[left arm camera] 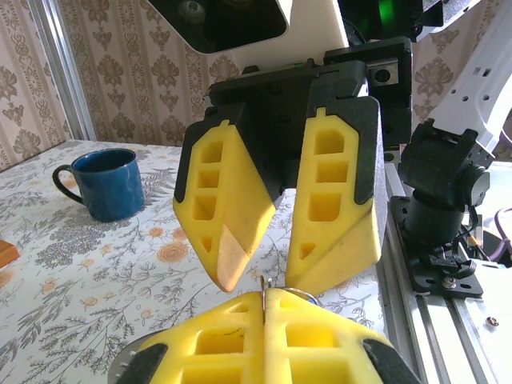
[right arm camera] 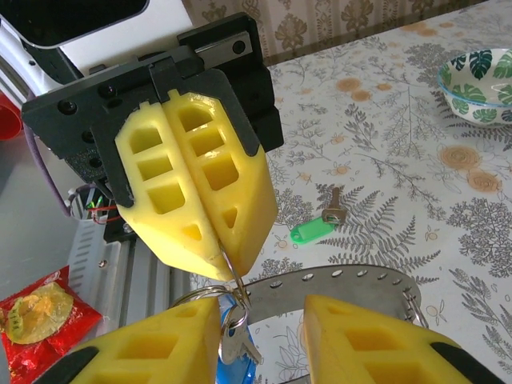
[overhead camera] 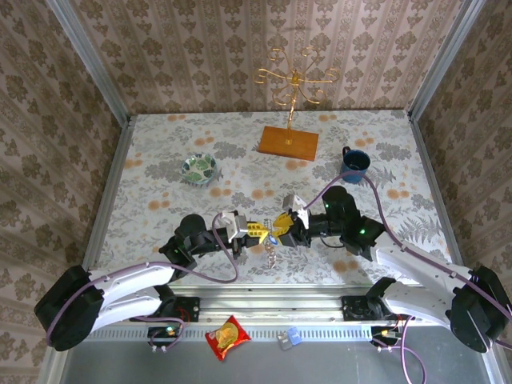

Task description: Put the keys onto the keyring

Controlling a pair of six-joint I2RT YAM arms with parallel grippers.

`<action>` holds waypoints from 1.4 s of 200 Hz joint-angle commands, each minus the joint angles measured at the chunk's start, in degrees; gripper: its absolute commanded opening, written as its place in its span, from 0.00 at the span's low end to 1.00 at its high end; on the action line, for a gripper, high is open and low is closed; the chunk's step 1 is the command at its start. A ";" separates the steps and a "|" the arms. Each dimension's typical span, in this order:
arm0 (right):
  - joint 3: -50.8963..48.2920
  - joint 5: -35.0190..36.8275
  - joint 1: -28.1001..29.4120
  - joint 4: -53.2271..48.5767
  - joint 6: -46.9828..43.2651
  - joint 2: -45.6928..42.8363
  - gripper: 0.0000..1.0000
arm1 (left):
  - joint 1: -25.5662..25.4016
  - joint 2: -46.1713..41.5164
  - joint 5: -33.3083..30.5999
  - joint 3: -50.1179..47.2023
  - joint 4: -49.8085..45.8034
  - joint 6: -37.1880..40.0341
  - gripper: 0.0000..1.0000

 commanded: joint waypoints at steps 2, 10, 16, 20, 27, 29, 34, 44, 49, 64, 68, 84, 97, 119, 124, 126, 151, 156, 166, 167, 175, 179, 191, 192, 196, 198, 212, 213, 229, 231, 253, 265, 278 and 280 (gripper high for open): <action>-0.50 0.64 0.40 0.76 -1.69 -1.90 0.38 | 0.49 0.34 1.27 -0.33 3.97 0.80 0.00; -1.08 1.20 0.40 0.34 -1.87 -2.96 0.39 | 0.49 0.43 1.16 -0.33 4.19 0.69 0.00; -1.55 1.57 0.41 0.00 -2.07 -3.72 0.40 | 0.53 0.47 1.05 -0.30 4.31 0.61 0.00; -1.80 1.76 0.40 -0.42 -2.23 -4.17 0.40 | 0.51 0.52 0.97 -0.38 4.40 0.54 0.00; -2.22 2.10 0.49 -1.25 -2.62 -4.92 0.41 | 0.56 0.60 0.98 -0.37 4.62 0.45 0.00; -2.42 2.16 0.54 -1.53 -2.81 -5.12 0.41 | 0.51 0.67 0.96 -0.41 4.67 0.49 0.00; -2.70 2.41 0.65 -1.97 -3.45 -5.44 0.41 | 0.50 0.76 0.97 -0.45 4.81 0.49 0.00; -3.63 2.82 1.28 -2.77 -4.89 -5.97 0.41 | 0.49 0.94 0.96 -0.55 4.98 0.38 0.00; -3.91 3.18 1.56 -2.90 -5.42 -6.08 0.41 | 0.49 1.08 0.96 -0.55 5.26 0.28 0.00; -4.25 4.39 2.74 -2.12 -5.83 -5.85 0.42 | 0.50 1.31 1.06 -0.56 5.81 0.17 0.00; -4.18 4.57 2.97 -1.91 -5.97 -5.66 0.42 | 0.52 1.40 1.05 -0.56 5.89 0.10 0.00; -3.94 5.79 3.80 -0.99 -6.28 -4.50 0.42 | 0.49 1.56 1.05 -0.56 6.22 -0.06 0.00; -3.60 6.70 4.38 -0.49 -6.91 -3.36 0.41 | 0.41 1.77 1.07 -0.53 6.44 -0.14 0.00; -2.67 7.30 5.31 -0.57 -8.24 -1.45 0.36 | 0.41 1.79 1.29 -0.80 6.70 -0.54 0.00; -2.46 7.19 5.40 -0.75 -8.48 -1.24 0.35 | 0.45 1.67 1.31 -0.98 6.67 -0.66 0.00; -2.42 7.12 5.46 -0.78 -8.63 -1.14 0.34 | 0.42 1.60 1.31 -0.92 6.65 -0.69 0.00; -2.06 7.31 5.59 -0.94 -8.98 -1.12 0.24 | 0.45 0.66 1.12 -0.99 5.70 -0.44 0.00; -2.04 7.37 5.59 -1.05 -9.06 -1.15 0.22 | 0.42 0.55 1.05 -0.99 5.52 -0.44 0.00; -1.79 7.29 5.53 -1.53 -9.23 -1.34 0.17 | 0.42 0.43 1.03 -1.06 5.40 -0.40 0.00; -1.79 7.28 5.56 -1.56 -9.23 -1.34 0.17 | 0.41 0.43 0.95 -1.07 5.46 -0.42 0.00; -1.70 7.20 5.55 -1.56 -9.24 -1.30 0.14 | 0.34 0.45 0.91 -1.08 5.45 -0.40 0.00; -1.70 7.11 5.53 -1.61 -9.24 -1.19 0.12 | 0.32 0.43 0.83 -1.07 5.63 -0.36 0.00; -1.48 7.01 5.59 -1.92 -9.54 -0.63 0.06 | 0.32 0.46 0.74 -1.07 5.77 0.11 0.00; -1.46 7.05 5.59 -1.97 -9.56 -0.55 0.06 | 0.28 0.45 0.72 -1.07 5.86 0.19 0.00; -1.37 7.01 5.66 -2.28 -9.69 -0.25 0.04 | 0.19 0.44 0.55 -1.16 6.02 0.49 0.00; -1.35 7.01 5.67 -2.44 -9.83 -0.08 0.03 | 0.15 0.48 0.48 -1.23 6.10 0.63 0.00; -0.70 7.39 5.75 -3.86 -10.41 1.12 0.01 | -0.11 0.36 -0.54 -1.55 6.60 1.53 0.00; -0.63 7.46 5.80 -3.96 -10.44 1.21 0.01 | -0.12 0.35 -0.67 -1.58 6.58 1.56 0.00; 0.20 8.32 6.28 -5.30 -10.95 2.21 0.00 | -0.37 0.39 -1.56 -1.85 6.64 2.32 0.00; 0.36 8.39 6.31 -5.52 -11.05 2.29 0.00 | -0.40 0.40 -1.65 -1.90 6.71 2.37 0.00; 1.01 8.03 6.67 -7.90 -12.26 3.18 0.00 | -0.56 0.61 -2.38 -2.21 7.50 2.65 0.00; 1.42 7.72 6.68 -9.02 -12.65 3.57 0.00 | -0.57 0.86 -2.43 -2.24 7.59 2.81 0.00; 1.72 7.67 6.73 -9.66 -12.83 3.93 0.00 | -0.62 1.07 -2.47 -2.13 7.63 2.97 0.00; 1.77 7.70 6.73 -9.74 -12.84 3.98 0.00 | -0.58 1.14 -2.47 -2.13 7.62 2.95 0.00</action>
